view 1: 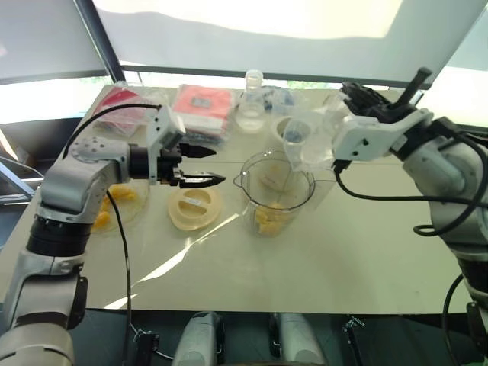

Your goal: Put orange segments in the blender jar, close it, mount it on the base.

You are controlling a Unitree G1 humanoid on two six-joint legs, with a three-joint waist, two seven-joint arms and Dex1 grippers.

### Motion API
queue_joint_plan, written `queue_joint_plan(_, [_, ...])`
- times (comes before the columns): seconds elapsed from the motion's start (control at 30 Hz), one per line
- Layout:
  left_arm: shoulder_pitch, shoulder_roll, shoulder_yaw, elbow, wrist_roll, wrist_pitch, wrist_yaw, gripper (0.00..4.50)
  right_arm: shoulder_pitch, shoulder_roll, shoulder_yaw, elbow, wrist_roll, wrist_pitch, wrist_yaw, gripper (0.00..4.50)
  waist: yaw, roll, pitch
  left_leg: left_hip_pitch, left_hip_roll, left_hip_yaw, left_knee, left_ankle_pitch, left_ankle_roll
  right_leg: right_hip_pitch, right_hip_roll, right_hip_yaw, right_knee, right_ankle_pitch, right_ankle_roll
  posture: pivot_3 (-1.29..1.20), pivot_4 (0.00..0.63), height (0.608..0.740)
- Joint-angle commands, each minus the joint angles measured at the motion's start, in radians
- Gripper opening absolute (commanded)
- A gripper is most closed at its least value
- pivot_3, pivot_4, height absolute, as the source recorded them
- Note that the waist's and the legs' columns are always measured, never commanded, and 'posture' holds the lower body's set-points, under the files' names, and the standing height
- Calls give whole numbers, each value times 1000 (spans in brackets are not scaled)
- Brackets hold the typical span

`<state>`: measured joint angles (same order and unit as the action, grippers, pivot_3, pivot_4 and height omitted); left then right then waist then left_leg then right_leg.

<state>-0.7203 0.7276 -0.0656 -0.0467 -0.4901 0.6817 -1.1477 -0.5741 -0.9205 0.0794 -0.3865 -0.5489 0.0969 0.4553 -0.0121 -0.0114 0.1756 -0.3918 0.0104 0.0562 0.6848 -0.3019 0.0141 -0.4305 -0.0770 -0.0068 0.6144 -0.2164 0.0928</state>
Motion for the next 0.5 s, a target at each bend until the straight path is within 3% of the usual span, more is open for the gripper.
queue_joint_plan(0.03, [-7, -2, 5, -24, 4, -19, 2, 3829, -35, 3, -24, -4, -39, -46, -23, 39, 0, 0, 0, 0, 0, 0, 0, 0, 0, 0, 0, 0, 0, 0, 0, 0, 150, 740])
queue_joint_plan(0.5, [-10, -17, 10, -16, 19, -24, 3, 3829, -56, 45, -54, 40, -59, -132, -48, 39, -1, 0, 0, 0, 0, 0, 0, 0, 0, 0, 0, 0, 0, 0, 0, 0, 150, 740])
